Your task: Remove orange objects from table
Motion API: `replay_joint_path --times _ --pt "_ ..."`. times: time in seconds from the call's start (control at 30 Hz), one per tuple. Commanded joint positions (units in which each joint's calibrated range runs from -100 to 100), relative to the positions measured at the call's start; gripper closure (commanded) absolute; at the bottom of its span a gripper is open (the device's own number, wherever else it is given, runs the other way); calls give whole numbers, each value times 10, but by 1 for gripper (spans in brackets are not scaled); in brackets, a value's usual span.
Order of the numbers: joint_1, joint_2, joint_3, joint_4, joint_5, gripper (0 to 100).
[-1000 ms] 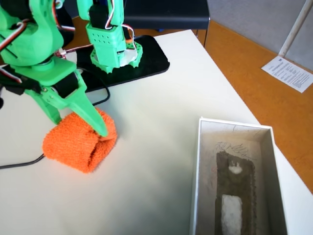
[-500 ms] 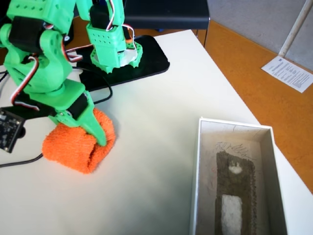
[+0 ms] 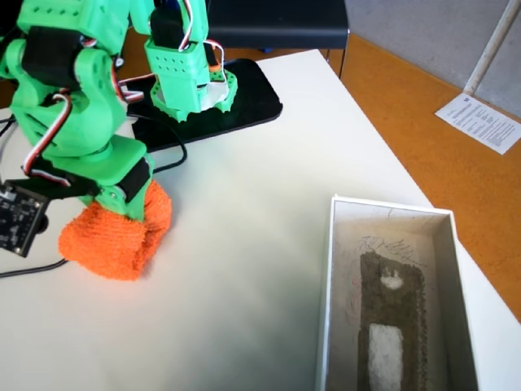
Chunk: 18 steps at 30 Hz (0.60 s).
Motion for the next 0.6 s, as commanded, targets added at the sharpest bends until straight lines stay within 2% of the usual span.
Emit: replay_joint_path --times 0.0,0.17,0.3,0.57 --pt "-50 -89 -25 -20 -14 100" --pt "-143 -152 -129 -20 -43 100" --pt "-219 -146 -246 -35 -41 100" --pt "-342 -79 -296 -275 7 100"
